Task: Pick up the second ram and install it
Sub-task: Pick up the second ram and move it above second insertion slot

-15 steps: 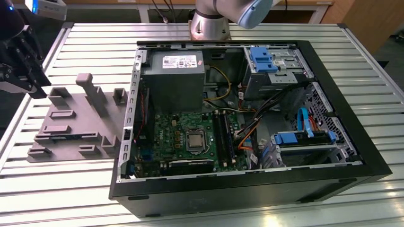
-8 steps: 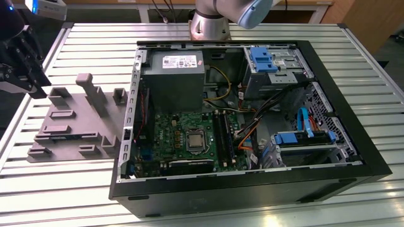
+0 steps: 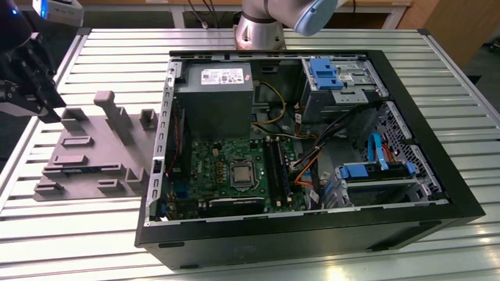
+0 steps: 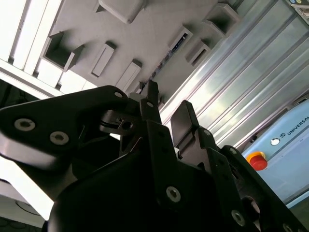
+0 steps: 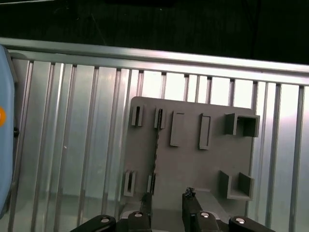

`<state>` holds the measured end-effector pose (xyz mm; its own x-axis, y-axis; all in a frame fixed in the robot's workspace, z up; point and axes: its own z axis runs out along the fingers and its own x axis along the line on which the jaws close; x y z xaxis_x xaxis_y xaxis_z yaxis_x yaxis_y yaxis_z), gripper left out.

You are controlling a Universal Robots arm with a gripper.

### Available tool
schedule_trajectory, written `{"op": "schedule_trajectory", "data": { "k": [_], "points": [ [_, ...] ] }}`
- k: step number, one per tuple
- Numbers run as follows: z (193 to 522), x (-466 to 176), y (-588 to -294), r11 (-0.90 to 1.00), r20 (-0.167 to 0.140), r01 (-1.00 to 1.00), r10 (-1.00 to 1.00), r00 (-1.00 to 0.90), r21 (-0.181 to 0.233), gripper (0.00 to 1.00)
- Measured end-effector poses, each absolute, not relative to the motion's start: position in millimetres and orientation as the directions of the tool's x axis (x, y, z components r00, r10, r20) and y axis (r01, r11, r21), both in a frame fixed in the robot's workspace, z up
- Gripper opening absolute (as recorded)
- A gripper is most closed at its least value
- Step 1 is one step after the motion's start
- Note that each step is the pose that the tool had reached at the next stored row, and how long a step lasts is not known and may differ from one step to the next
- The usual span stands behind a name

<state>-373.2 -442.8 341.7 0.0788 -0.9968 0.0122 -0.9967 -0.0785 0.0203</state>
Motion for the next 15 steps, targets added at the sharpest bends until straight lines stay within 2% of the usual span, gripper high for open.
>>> {"op": "schedule_trajectory", "data": {
  "k": [15],
  "points": [
    [338.9,-373.4,-442.9,-0.074,0.012,-0.997,-0.997,0.074,0.019,0.38]
  ]
}}
